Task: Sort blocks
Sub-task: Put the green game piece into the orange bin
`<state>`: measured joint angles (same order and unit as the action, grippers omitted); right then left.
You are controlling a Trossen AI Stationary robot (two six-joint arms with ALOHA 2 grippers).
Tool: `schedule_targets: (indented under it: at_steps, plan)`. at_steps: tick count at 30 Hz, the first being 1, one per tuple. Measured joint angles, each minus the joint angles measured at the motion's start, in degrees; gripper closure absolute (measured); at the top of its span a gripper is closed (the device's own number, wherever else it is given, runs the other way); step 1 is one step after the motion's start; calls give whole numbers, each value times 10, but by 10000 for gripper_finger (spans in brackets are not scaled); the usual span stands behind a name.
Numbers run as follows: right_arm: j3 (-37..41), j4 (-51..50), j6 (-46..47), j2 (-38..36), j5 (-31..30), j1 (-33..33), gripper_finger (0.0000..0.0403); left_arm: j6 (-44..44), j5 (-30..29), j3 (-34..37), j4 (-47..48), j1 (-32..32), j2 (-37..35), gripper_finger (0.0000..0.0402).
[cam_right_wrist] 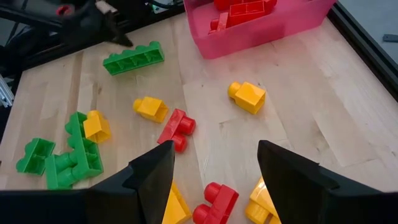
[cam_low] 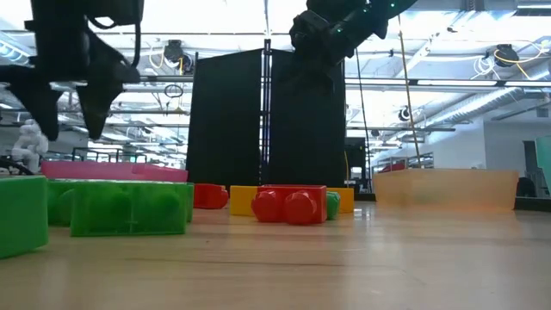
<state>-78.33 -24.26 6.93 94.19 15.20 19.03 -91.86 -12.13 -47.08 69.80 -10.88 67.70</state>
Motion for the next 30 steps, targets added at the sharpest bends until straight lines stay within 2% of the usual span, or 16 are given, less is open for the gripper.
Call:
schedule_targets:
  at_steps: [6, 10, 19, 24, 30]
  plan:
    - [0, 0, 5, 0, 2, 0, 177, -53, 17, 17, -13, -45, 71, 76]
    - [0, -1, 5, 0, 2, 0, 177, -53, 50, 47, -76, -59, 102, 76]
    - [0, -6, 4, 0, 2, -1, 176, -56, 92, 164, -213, -53, 99, 86]
    - [0, -9, 5, 0, 2, -1, 177, -53, 86, 182, -247, -53, 80, 133]
    - [0, -9, 0, 0, 2, -5, 177, -45, 80, 183, -259, -53, 79, 231]
